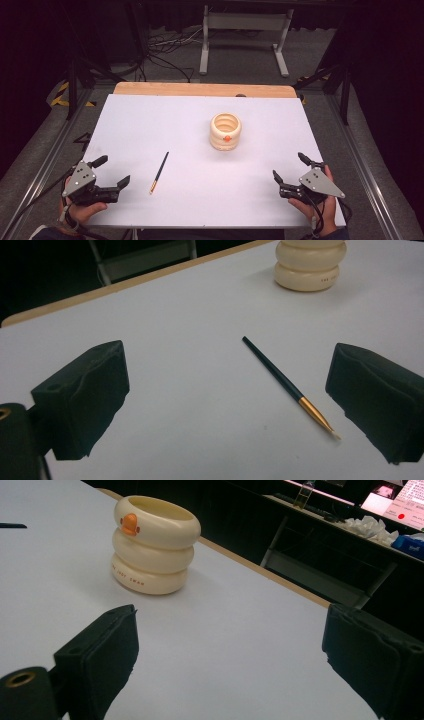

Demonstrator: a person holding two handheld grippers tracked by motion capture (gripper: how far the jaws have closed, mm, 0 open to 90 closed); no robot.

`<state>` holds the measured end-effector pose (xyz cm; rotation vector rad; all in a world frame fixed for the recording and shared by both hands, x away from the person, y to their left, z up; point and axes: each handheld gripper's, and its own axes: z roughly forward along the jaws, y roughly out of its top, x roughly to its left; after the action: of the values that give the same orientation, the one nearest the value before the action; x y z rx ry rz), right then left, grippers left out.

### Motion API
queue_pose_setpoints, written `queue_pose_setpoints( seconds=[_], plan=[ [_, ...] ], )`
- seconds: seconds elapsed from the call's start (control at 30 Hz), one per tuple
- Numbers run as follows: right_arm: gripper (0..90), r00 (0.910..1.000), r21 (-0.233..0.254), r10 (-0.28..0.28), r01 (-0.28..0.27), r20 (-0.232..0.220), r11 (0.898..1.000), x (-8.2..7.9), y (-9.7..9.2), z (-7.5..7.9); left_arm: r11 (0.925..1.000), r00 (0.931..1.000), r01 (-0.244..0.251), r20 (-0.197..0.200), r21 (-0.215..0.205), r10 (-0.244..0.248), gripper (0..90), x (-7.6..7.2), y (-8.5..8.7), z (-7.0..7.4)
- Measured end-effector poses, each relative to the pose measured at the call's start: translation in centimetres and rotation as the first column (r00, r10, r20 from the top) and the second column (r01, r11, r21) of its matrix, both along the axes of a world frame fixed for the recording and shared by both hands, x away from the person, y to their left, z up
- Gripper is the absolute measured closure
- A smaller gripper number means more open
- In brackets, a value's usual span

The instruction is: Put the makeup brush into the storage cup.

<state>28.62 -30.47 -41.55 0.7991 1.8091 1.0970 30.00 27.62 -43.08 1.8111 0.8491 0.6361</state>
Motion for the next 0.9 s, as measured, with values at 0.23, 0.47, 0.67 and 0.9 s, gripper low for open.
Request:
queue_pose_setpoints(
  seconds=[0.23, 0.47, 0.67, 0.9],
  plan=[
    [9.0, 0.9999, -0.016, -0.007, 0.007, -0.015, 1.000, 0.2, 0.2, -0.1, 0.9974, 0.9991, 0.029, -0.032, 0.066, -0.027, 5.6, 0.2, -0.6, 0.0],
    [9.4, 0.9994, -0.034, 0.002, -0.003, -0.036, 0.999, 0.2, 0.4, -0.3, 0.9931, 0.9954, 0.037, -0.091, 0.111, -0.027, 6.4, 0.6, -1.2, 0.6],
    [9.5, 0.9991, -0.042, 0.006, -0.008, -0.042, 0.999, 0.3, 0.5, -0.4, 0.9926, 0.9939, 0.052, -0.103, 0.109, -0.041, 7.4, 0.6, -1.5, 1.4],
    [9.5, 0.9989, -0.041, 0.010, -0.012, -0.046, 0.999, 0.4, 0.6, -0.4, 0.9911, 0.9964, 0.057, -0.069, 0.120, -0.049, 7.1, 0.3, -2.0, 2.3]
  ],
)
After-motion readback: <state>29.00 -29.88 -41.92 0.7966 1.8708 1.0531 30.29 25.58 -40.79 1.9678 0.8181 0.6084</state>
